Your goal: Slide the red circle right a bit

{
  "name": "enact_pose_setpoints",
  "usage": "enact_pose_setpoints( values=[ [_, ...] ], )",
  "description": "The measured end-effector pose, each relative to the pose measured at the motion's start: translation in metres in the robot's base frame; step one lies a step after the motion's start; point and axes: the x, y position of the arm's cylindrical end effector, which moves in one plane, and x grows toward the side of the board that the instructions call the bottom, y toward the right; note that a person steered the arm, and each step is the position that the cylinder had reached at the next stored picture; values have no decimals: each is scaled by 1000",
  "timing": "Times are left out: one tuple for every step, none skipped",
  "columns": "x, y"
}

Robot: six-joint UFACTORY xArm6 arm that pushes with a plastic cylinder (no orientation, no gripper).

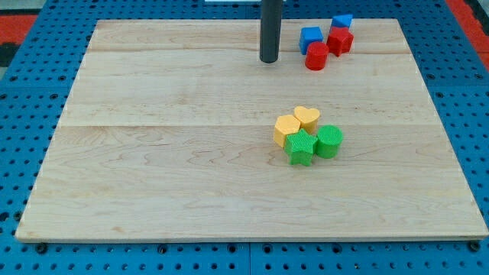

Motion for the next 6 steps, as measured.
enact_pose_setpoints(
  values=[
    [0, 0],
    [0, 0],
    [0, 27],
    [4, 95],
    [57, 120],
    [128, 123]
  ],
)
